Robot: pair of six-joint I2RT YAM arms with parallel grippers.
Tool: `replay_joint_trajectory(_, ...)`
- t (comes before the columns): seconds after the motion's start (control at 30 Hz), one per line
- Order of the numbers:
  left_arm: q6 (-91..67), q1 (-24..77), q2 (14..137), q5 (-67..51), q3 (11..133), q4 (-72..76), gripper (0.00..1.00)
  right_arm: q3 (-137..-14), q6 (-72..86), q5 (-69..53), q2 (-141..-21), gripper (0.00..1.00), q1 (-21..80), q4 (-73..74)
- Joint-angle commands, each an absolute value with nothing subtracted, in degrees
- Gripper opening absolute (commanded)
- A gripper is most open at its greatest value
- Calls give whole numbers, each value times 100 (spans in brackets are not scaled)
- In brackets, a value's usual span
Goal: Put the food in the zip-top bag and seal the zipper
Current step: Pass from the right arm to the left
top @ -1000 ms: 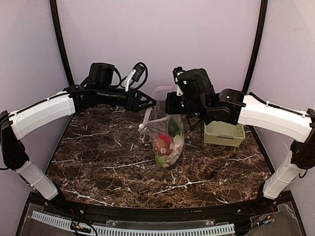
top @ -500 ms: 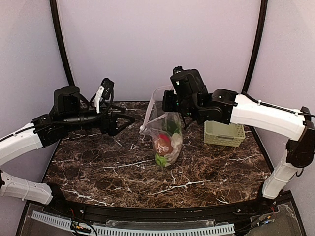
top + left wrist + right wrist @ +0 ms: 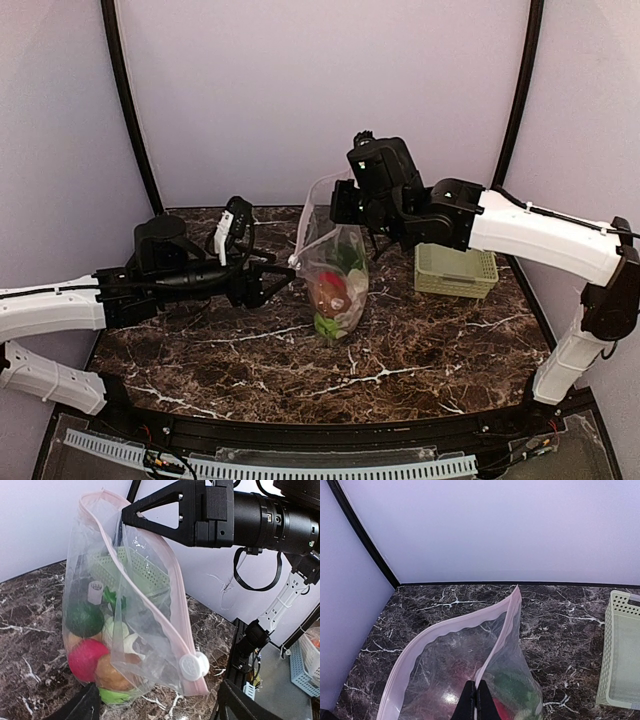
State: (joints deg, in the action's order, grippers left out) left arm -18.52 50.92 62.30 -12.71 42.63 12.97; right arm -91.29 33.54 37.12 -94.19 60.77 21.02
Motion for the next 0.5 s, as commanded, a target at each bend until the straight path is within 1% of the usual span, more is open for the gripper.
replay_joint_trajectory(0.0,-2027,5234,6408,-937,4119,2009,77,-9246,3432,3865,-9439,0,6122,1981)
replay_joint_trajectory(0.03,-2028,5254,6438,-925,4148,2011,71,-9254,3422,3860,-9435,0,6125,1984)
replay_joint_trajectory(0.07,-2030,5277,6494,-906,4166,2008,68,-9261,3407,3859,-9441,0,6125,1985)
replay_joint_trajectory(0.1,-2026,5284,6525,-906,4201,2001,62,-9263,3398,3858,-9443,0,6124,1982)
replay_joint_trajectory(0.13,-2023,5298,6558,-899,4214,1997,59,-9264,3393,3865,-9448,0,6125,1986)
replay_joint_trajectory(0.17,-2015,5308,6570,-898,4229,1992,53,-9264,3385,3867,-9448,0,6120,1985)
replay_joint_trajectory(0.27,-2005,5323,6592,-861,4238,1970,47,-9264,3378,3867,-9437,0,6123,1985)
replay_joint_trajectory(0.33,-2011,5330,6596,-844,4237,1977,39,-9257,3386,3867,-9439,0,6118,1986)
replay_joint_trajectory(0.43,-2021,5328,6637,-848,4251,1976,31,-9247,3384,3866,-9439,0,6123,1986)
replay_joint_trajectory(0.47,-2021,5331,6641,-850,4260,1977,25,-9242,3384,3867,-9439,0,6123,1986)
